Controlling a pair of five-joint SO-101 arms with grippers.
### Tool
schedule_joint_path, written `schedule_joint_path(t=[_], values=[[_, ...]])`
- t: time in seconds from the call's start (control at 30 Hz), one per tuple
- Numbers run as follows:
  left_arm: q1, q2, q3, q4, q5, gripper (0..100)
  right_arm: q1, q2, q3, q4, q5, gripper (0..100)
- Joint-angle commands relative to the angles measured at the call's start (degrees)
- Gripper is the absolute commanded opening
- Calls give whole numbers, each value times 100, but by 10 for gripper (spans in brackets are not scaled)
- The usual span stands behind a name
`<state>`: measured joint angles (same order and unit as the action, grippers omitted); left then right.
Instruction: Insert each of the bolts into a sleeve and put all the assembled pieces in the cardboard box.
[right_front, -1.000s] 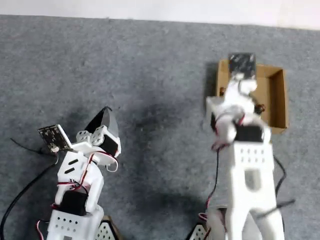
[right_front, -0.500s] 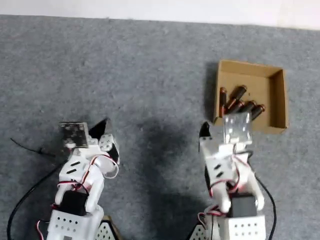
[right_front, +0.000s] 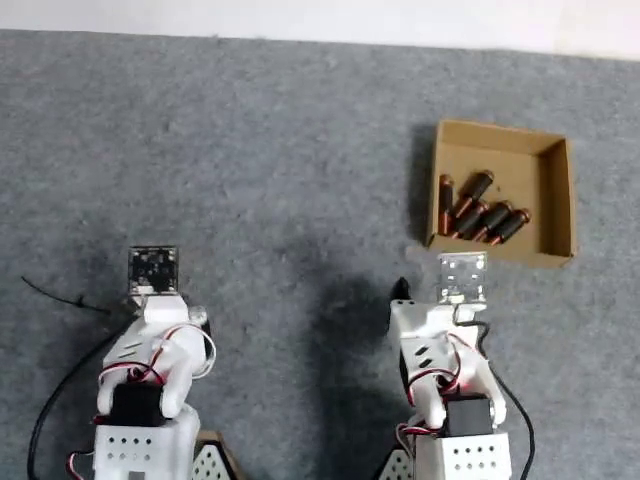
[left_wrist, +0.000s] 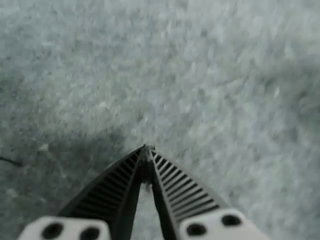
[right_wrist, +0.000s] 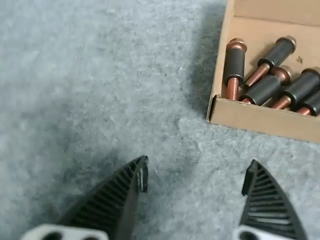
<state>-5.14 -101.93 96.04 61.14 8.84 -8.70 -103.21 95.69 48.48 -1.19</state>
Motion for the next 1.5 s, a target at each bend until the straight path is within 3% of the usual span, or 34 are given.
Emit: schedule_joint_path(t=[0.0,0.37,0.5,1.47], values=[[-84,22,127,695,-712,10,-22,22,848,119,-211,278],[-110,48,127,1002,-914,7,57,-48,857,2149,-202,278],[-110,48,127,1002,-914,7,462,-171,857,2193,-211,278],[-110,48,127,1002,-914,7,470,-198,857,2193,-211,278]])
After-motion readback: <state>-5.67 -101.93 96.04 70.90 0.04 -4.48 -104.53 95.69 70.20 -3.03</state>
